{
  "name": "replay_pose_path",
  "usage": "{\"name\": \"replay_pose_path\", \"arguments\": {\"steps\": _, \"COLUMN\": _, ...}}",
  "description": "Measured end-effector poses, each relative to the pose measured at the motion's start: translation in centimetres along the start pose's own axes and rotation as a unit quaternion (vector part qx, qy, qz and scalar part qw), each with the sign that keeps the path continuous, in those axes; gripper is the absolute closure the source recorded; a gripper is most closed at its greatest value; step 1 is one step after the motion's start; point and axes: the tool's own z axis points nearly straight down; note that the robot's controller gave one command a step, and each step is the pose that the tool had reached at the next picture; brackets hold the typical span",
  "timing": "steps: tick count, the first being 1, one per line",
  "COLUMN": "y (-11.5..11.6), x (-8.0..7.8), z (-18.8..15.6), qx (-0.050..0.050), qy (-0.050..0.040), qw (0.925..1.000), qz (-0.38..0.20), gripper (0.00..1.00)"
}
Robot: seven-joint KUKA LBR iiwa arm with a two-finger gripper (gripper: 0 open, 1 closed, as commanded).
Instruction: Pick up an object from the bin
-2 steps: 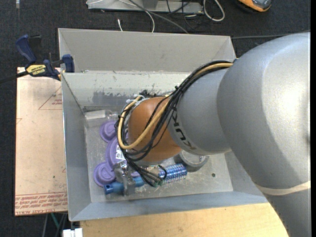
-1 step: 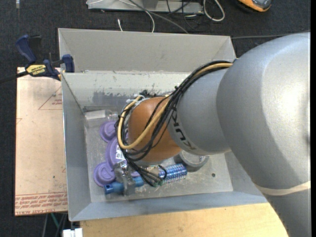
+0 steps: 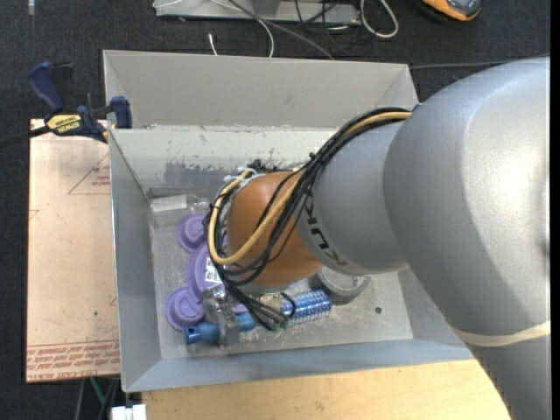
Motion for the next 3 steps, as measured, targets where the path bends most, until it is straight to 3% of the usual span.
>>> {"name": "replay_pose_path", "arguments": {"steps": 1, "y": -0.04, "x": -0.3, "z": -0.19, "qx": 0.0, "qy": -0.0056, "qw": 1.0, "qz": 0.0, "gripper": 0.0}}
{"name": "replay_pose_path", "arguments": {"steps": 2, "y": -0.03, "x": 0.0, "z": 0.02, "qx": 0.0, "qy": -0.0003, "qw": 1.0, "qz": 0.0, "gripper": 1.0}}
{"name": "replay_pose_path", "arguments": {"steps": 3, "y": -0.03, "x": 0.0, "z": 0.02, "qx": 0.0, "qy": -0.0003, "qw": 1.0, "qz": 0.0, "gripper": 1.0}}
